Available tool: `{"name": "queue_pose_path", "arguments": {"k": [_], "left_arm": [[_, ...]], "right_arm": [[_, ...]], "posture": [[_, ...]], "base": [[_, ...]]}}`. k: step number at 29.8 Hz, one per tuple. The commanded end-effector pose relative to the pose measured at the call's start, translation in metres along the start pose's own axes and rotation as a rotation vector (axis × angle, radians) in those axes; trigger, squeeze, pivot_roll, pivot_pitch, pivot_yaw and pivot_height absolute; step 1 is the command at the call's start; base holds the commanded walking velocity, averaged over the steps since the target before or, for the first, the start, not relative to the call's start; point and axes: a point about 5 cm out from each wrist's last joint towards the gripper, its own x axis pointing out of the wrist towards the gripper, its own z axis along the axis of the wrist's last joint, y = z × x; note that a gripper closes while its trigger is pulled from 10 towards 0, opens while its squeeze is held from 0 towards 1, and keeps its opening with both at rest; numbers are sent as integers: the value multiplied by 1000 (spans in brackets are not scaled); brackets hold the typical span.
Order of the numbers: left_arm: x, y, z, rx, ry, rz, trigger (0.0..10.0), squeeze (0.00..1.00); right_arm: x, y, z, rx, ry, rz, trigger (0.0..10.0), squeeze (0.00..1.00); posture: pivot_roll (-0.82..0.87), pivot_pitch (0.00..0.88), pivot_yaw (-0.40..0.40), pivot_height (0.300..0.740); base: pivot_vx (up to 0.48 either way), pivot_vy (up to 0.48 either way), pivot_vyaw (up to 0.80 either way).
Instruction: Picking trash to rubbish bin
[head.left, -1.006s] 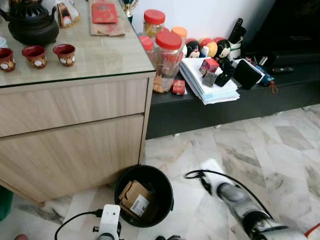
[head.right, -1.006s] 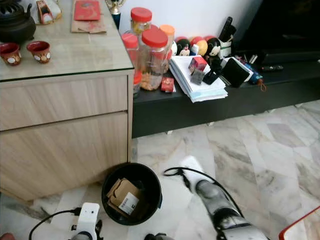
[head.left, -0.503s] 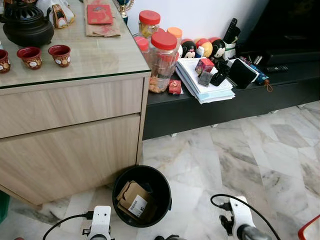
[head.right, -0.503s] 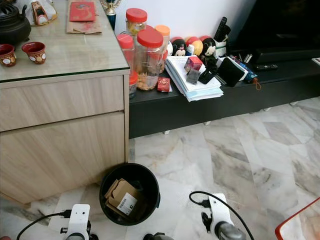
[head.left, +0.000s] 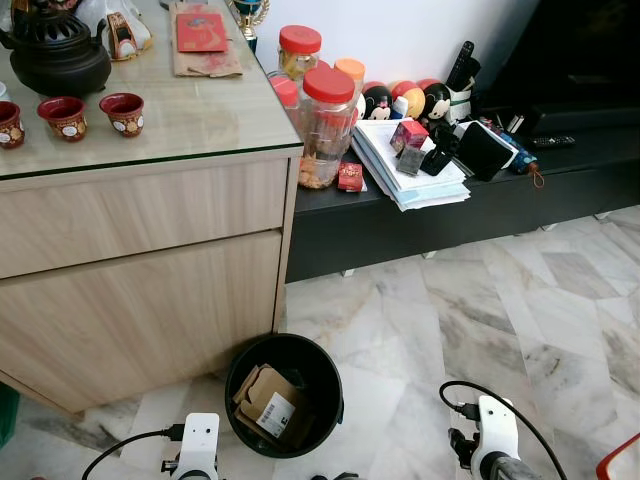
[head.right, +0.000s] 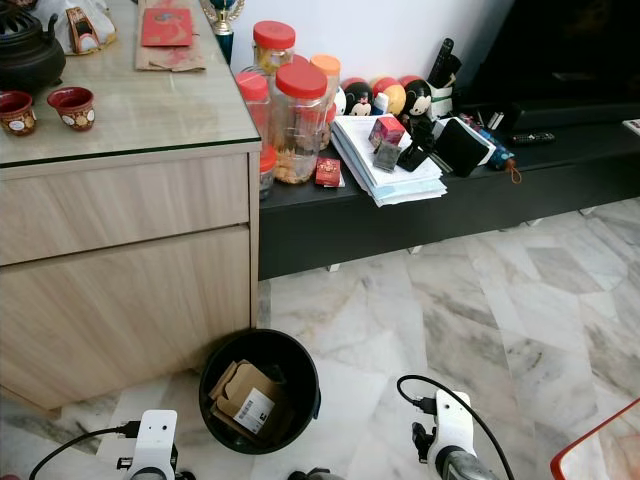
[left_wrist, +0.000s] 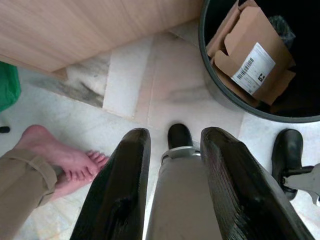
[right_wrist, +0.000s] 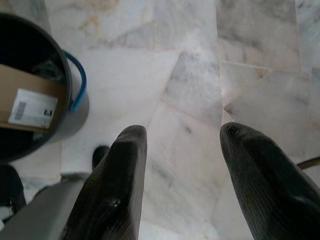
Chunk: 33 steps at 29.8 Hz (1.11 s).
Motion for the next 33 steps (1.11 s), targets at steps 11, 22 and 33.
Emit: {"name": "queue_pose_path", "arguments": {"k": [11, 22, 33], "left_arm": [[-8, -4, -23, -2, 70, -13, 10000, 0], [-7, -4, -21, 1, 67, -22, 10000, 0], [-8, -5, -21, -5, 67, -29, 10000, 0]], "right_arm": [[0, -2, 4, 29, -27, -9, 10000, 0], [0, -2, 3, 33, -29, -14, 10000, 0], [0, -1, 4, 36, -34, -13, 10000, 0]], "posture": [[97, 100, -190, 728], [89, 109, -187, 728], [85, 124, -189, 728]], "base": [[-22, 0, 0], [0, 0, 0], [0, 0, 0]]}}
